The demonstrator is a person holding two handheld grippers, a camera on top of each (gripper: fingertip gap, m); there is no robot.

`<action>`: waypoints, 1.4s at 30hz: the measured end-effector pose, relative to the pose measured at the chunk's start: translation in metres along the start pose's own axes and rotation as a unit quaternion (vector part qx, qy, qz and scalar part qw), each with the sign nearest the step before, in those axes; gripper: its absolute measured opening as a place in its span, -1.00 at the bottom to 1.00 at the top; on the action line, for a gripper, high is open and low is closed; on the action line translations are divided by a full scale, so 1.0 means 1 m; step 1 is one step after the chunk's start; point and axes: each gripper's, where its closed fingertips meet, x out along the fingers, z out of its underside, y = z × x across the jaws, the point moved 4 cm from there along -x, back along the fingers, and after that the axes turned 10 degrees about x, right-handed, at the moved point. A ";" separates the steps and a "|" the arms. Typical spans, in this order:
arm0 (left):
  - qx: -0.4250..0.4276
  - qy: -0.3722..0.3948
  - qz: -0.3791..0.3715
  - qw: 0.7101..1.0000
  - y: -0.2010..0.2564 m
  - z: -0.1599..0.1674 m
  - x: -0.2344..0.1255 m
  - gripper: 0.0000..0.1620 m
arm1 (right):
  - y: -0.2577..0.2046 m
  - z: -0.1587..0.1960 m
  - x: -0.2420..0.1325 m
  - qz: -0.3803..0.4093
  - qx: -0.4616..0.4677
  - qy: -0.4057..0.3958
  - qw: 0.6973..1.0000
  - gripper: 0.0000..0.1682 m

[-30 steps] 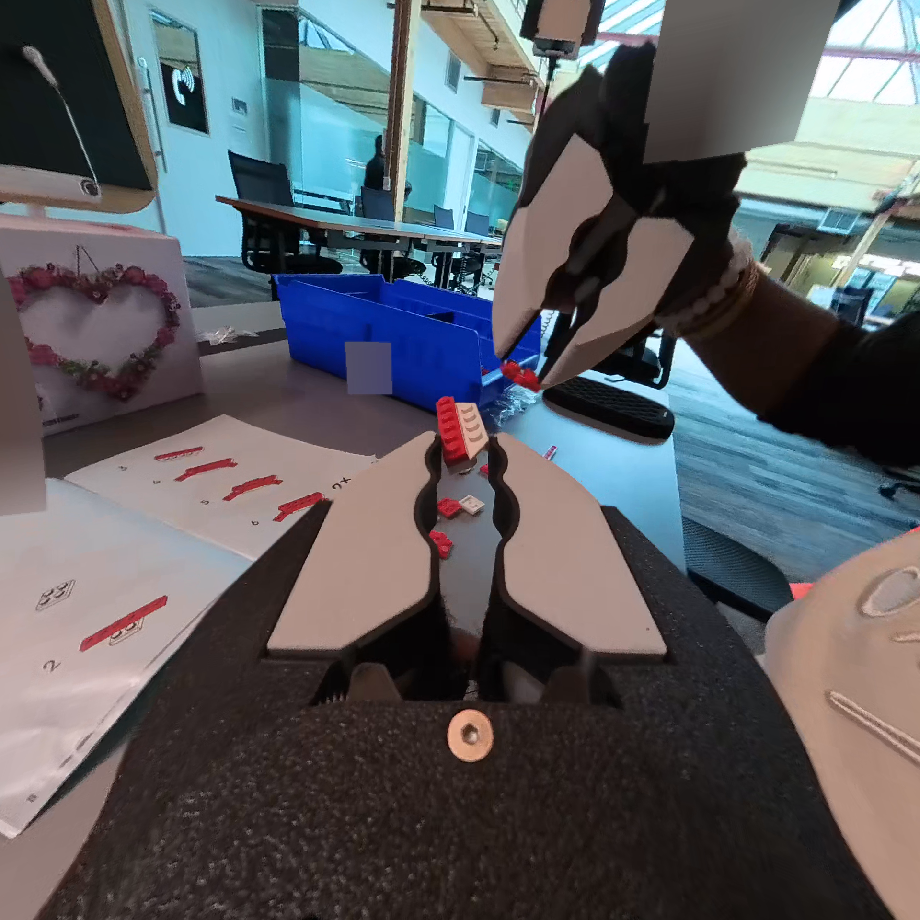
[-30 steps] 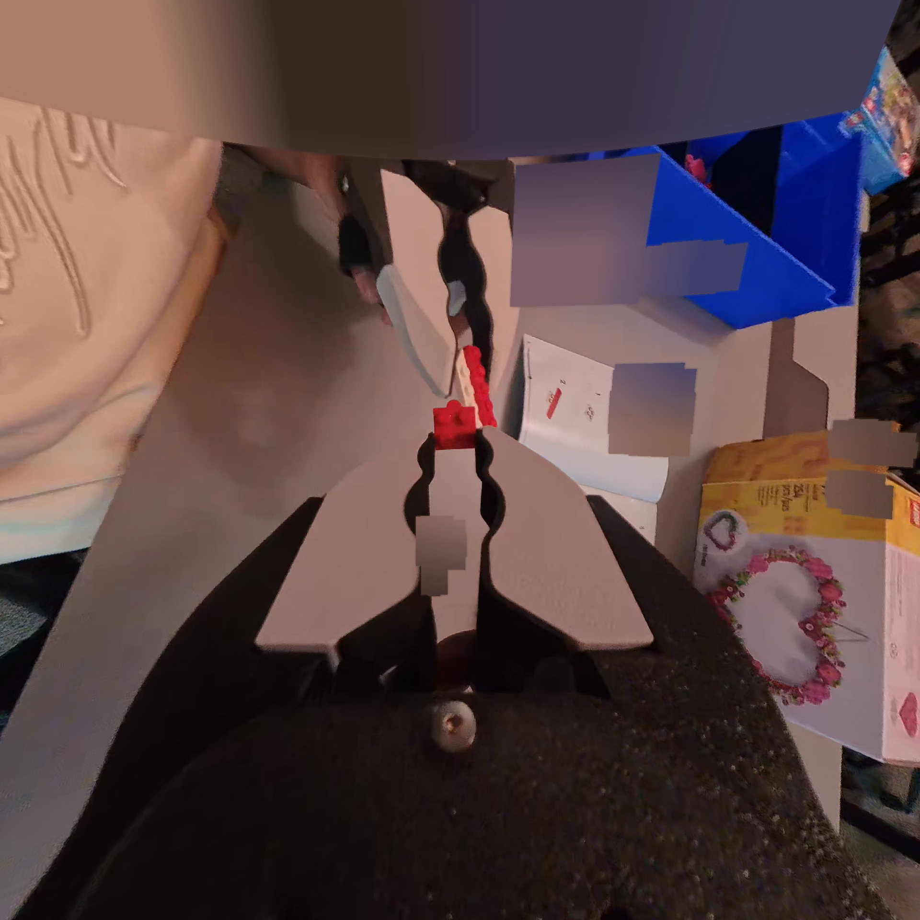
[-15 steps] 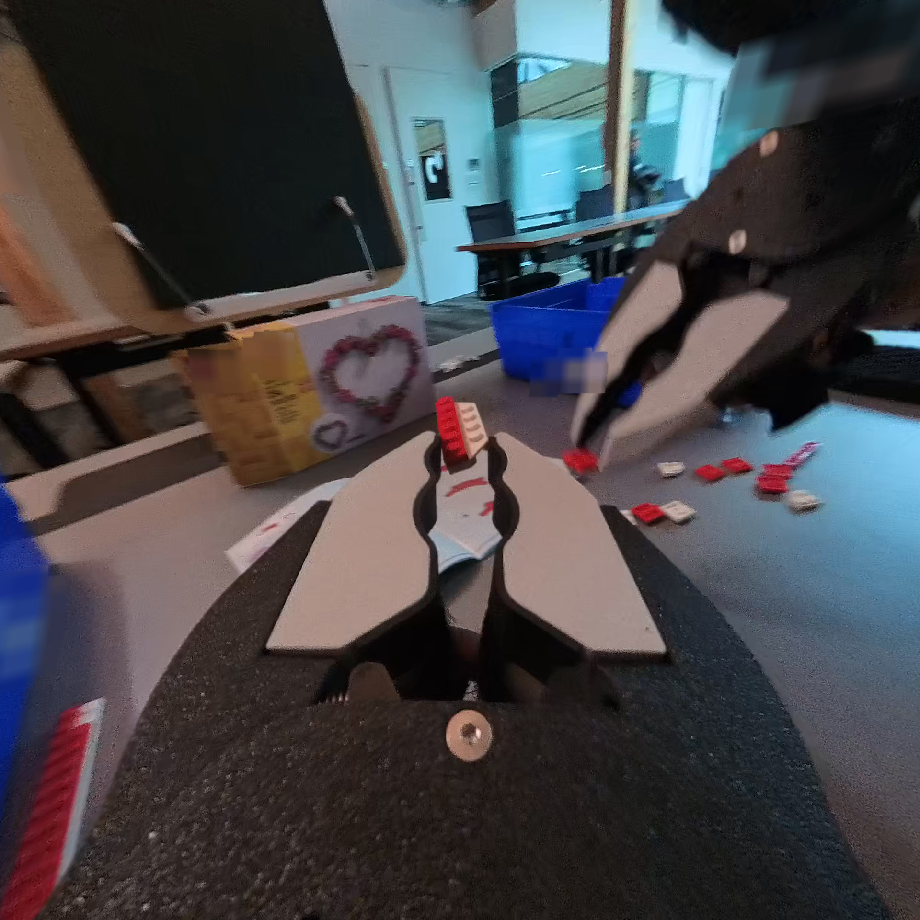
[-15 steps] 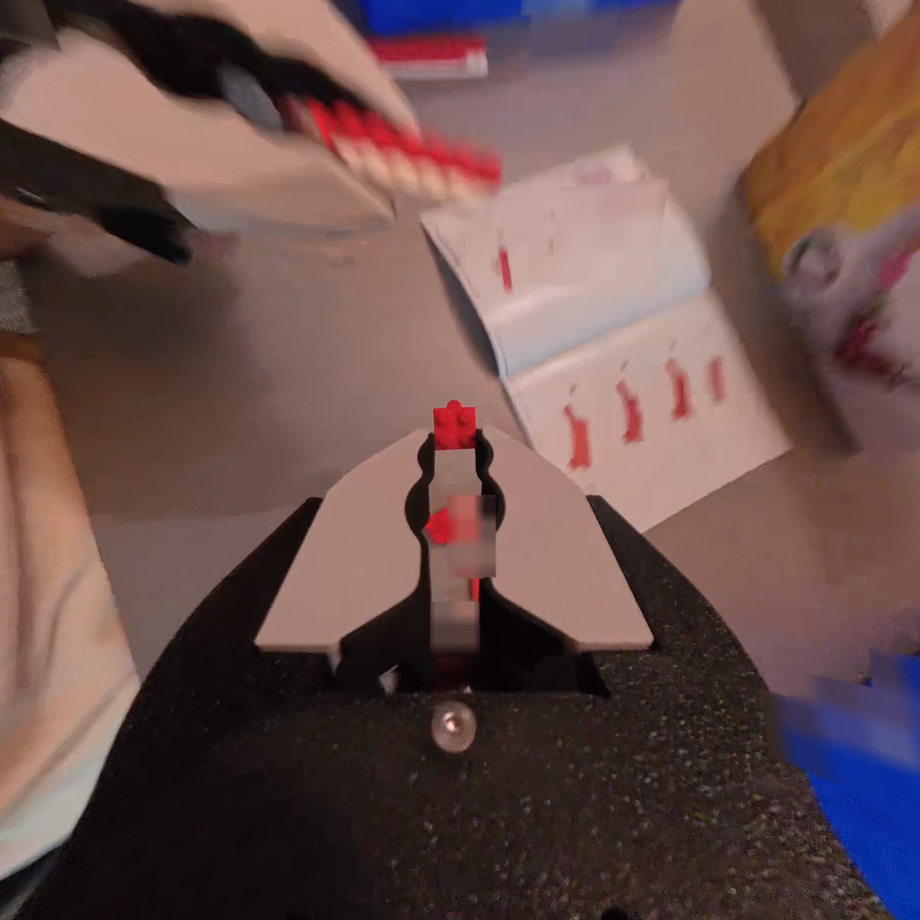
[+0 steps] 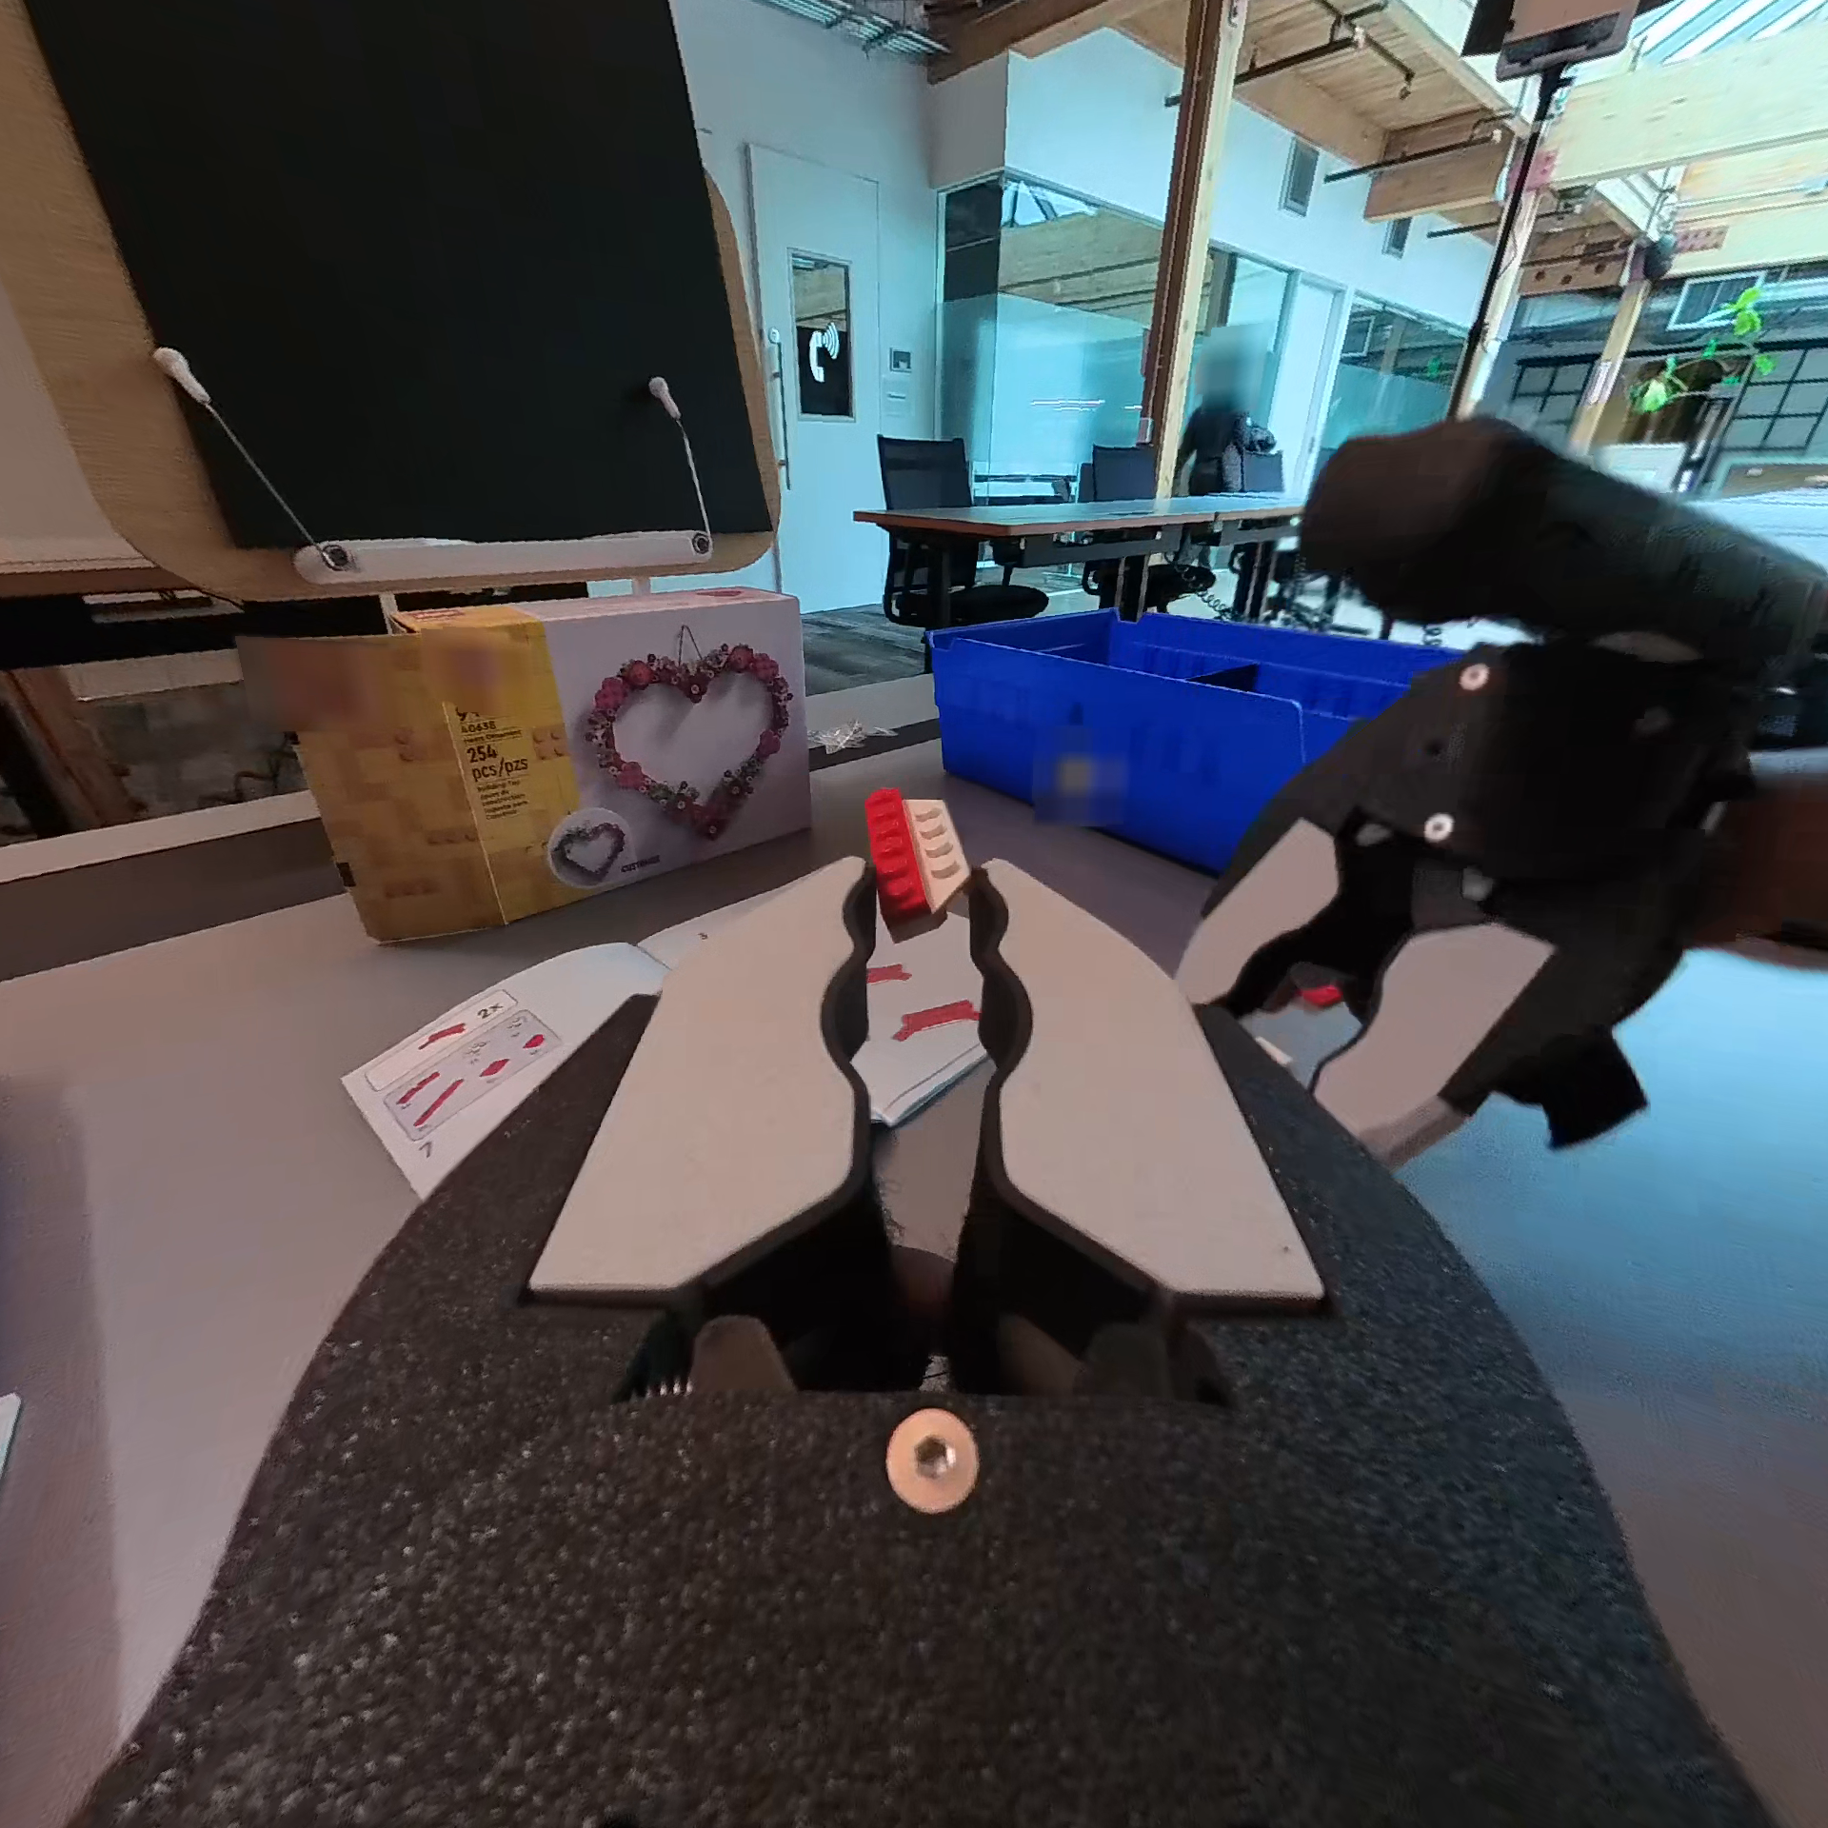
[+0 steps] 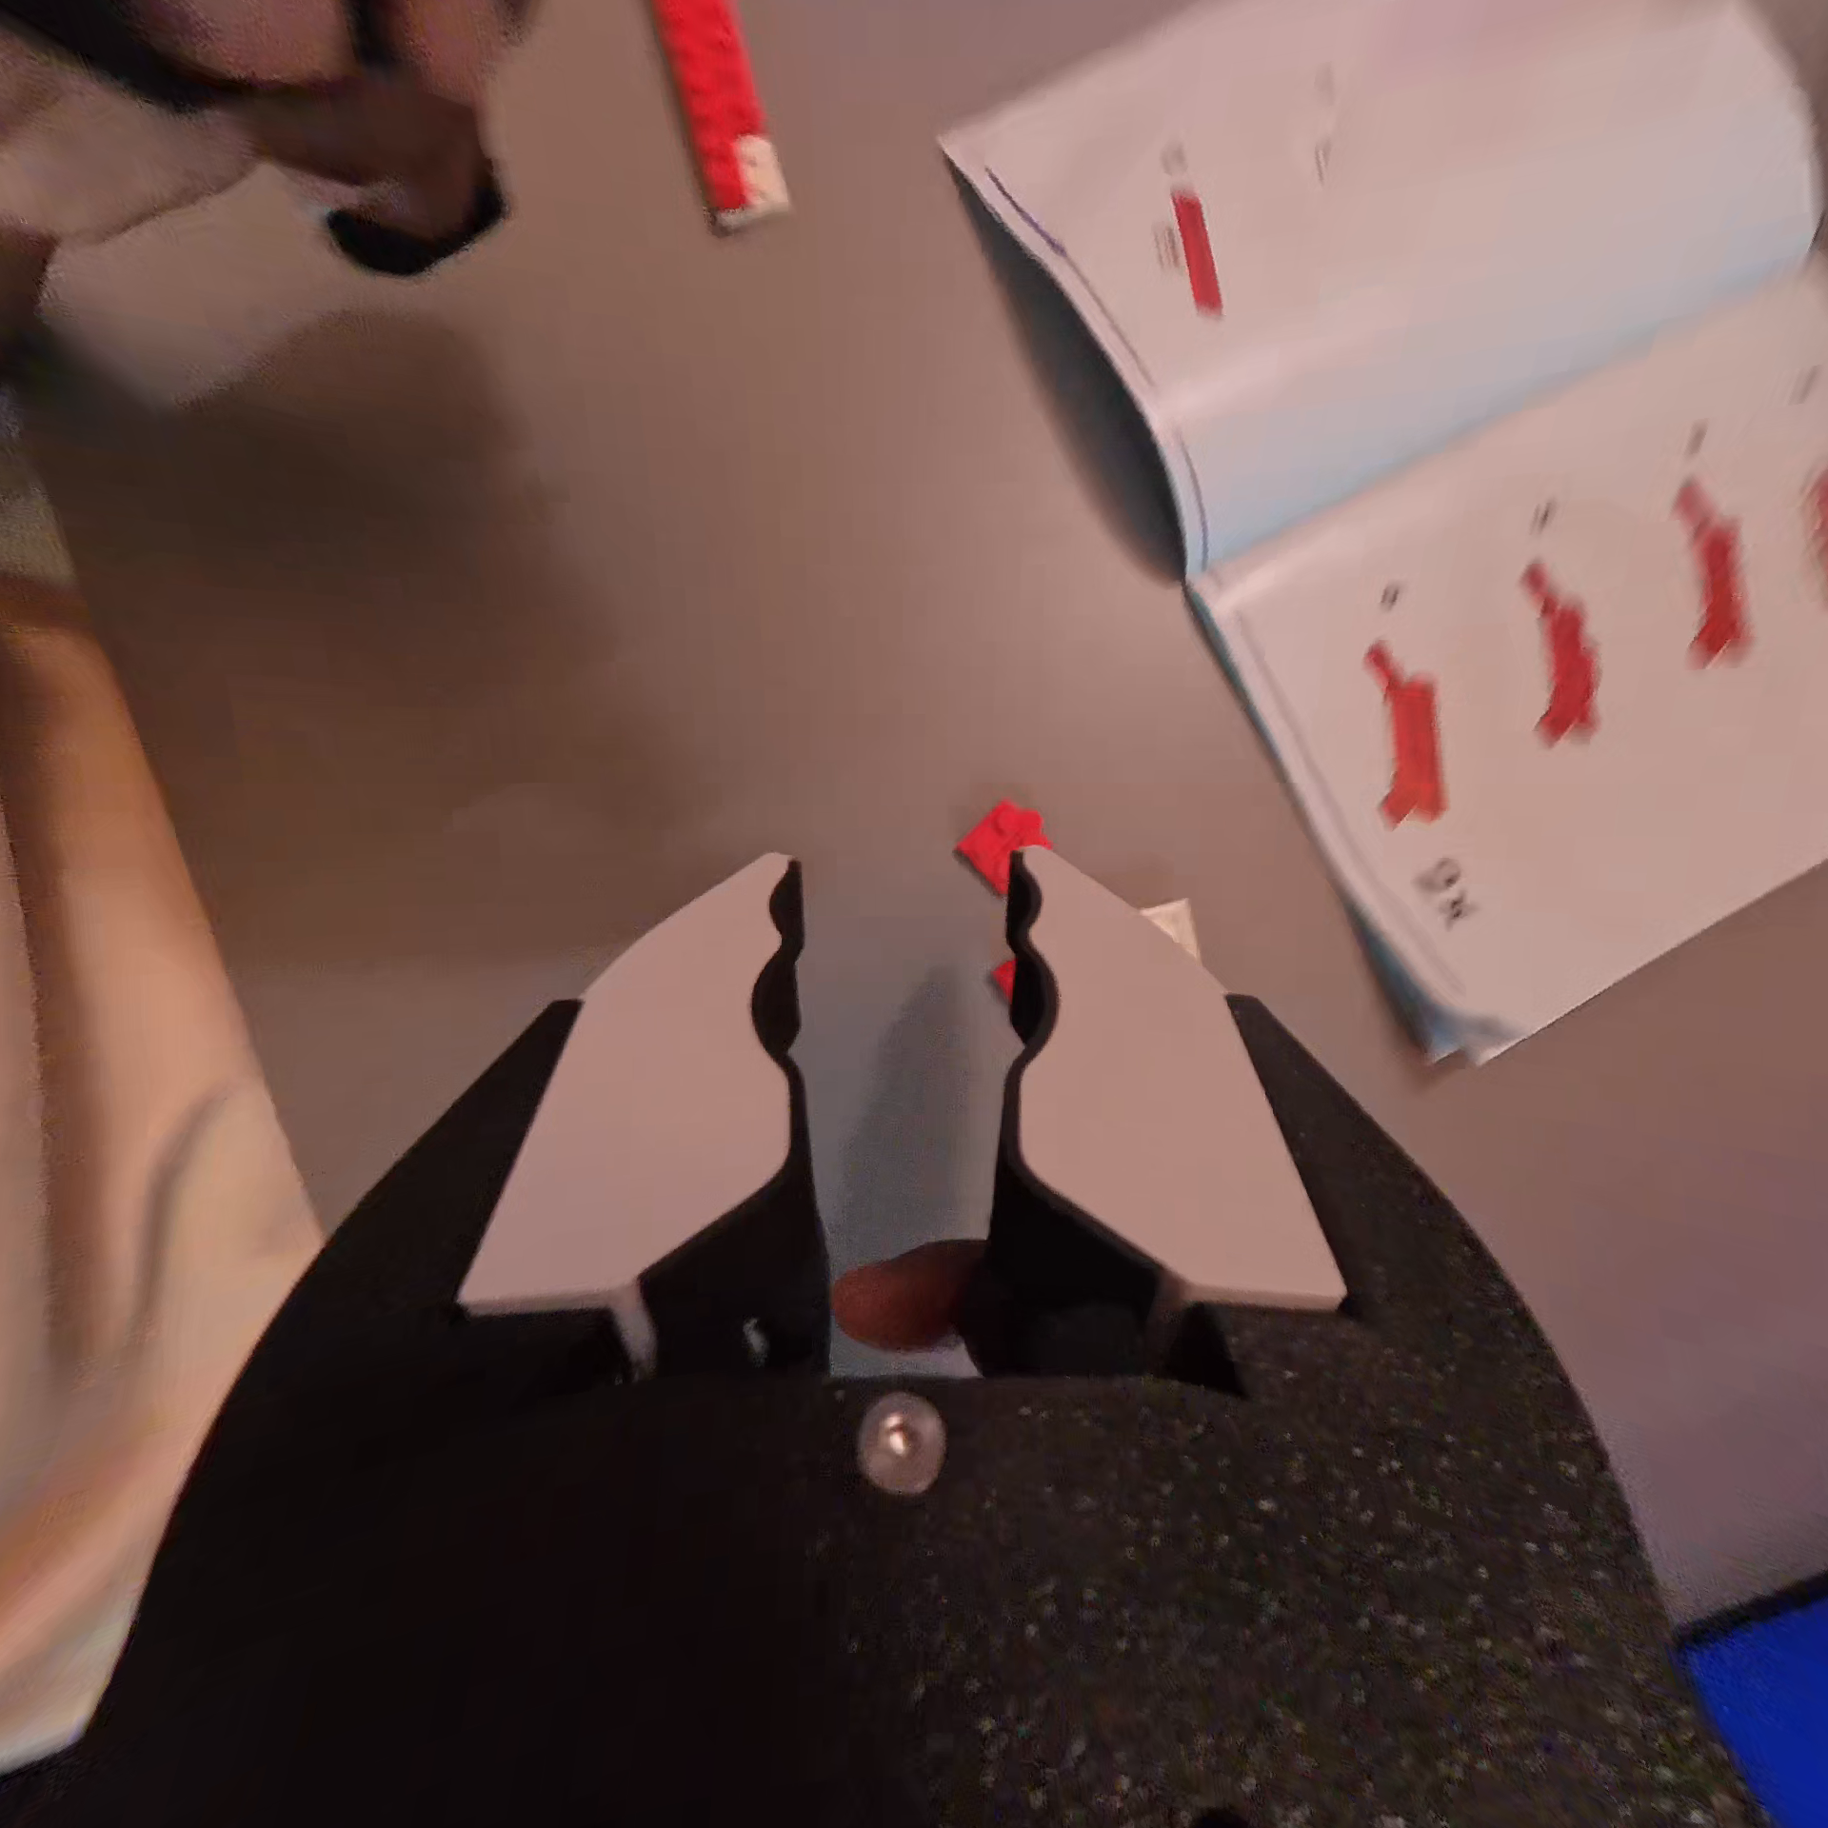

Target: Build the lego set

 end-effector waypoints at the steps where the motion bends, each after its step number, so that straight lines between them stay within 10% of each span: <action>1: -0.001 0.000 0.005 1.000 0.001 0.000 0.001 -0.78 | 0.002 -0.004 -0.005 -0.003 -0.049 0.011 0.999 -0.59; 7: -0.024 0.006 0.034 0.999 0.006 0.000 0.002 -0.79 | 0.019 -0.006 0.008 -0.073 -0.240 -0.039 0.967 -0.69; 27: -0.031 0.009 0.056 0.998 0.012 0.000 0.003 -0.79 | 0.036 -0.002 0.036 -0.223 -0.262 -0.024 0.939 -0.68; 37: 0.002 -0.032 -0.046 0.998 -0.005 0.010 0.003 -0.79 | 0.030 -0.044 -0.012 -0.088 -0.057 0.059 0.993 -0.78; 42: -0.143 0.025 -0.063 0.987 0.002 0.004 0.006 -0.79 | 0.012 -0.092 -0.060 -0.021 -0.032 0.046 0.998 -0.79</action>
